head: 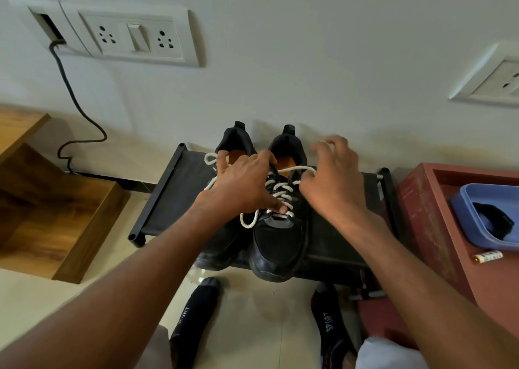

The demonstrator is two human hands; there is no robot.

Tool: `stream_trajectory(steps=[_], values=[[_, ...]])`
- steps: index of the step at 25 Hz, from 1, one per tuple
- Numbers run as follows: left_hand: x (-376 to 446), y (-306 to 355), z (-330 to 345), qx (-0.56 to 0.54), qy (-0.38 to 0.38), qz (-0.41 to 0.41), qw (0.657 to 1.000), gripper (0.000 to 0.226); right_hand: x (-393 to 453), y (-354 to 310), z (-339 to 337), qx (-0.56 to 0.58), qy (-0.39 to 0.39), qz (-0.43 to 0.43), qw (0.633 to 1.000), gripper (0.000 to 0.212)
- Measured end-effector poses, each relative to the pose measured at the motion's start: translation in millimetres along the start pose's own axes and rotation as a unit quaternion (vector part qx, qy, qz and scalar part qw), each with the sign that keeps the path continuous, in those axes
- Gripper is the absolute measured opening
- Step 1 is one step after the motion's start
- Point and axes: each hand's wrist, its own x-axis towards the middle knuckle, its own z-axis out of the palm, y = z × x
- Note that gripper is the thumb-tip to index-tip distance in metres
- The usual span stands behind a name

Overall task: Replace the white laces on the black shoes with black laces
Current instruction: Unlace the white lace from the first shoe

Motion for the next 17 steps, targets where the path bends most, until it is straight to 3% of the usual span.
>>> stream_trajectory(steps=[2,5,7,9,11,12,14,15,17], values=[[1,1,1,0.000,0.002,0.002,1.000,0.102,4,-6,13,0.009,-0.025,-0.100,0.995,0.034],[0,-2,2,-0.001,0.006,0.004,1.000,0.102,6,-11,31,0.043,-0.053,-0.095,0.993,0.020],[-2,-5,1,-0.001,0.014,0.006,1.000,0.101,5,-13,23,0.120,0.055,0.000,0.991,0.009],[-4,-7,0,-0.003,0.019,0.010,1.000,0.099,8,-10,2,0.236,0.150,0.154,0.948,0.018],[-4,-8,-1,-0.006,0.015,0.011,1.000,0.099,13,2,-11,0.295,0.162,0.261,0.905,0.021],[-4,-7,-1,-0.008,0.012,0.010,1.000,0.099,15,7,-13,0.243,0.120,0.262,0.926,0.014],[-2,-5,0,-0.009,0.004,0.008,1.000,0.100,15,9,-8,0.060,0.005,0.174,0.983,0.035],[-1,-4,0,-0.008,-0.001,0.006,1.000,0.102,13,7,0,0.024,-0.032,0.102,0.994,0.044],[0,-3,0,-0.006,-0.004,0.005,1.000,0.104,12,0,13,0.024,-0.039,-0.031,0.998,0.042]])
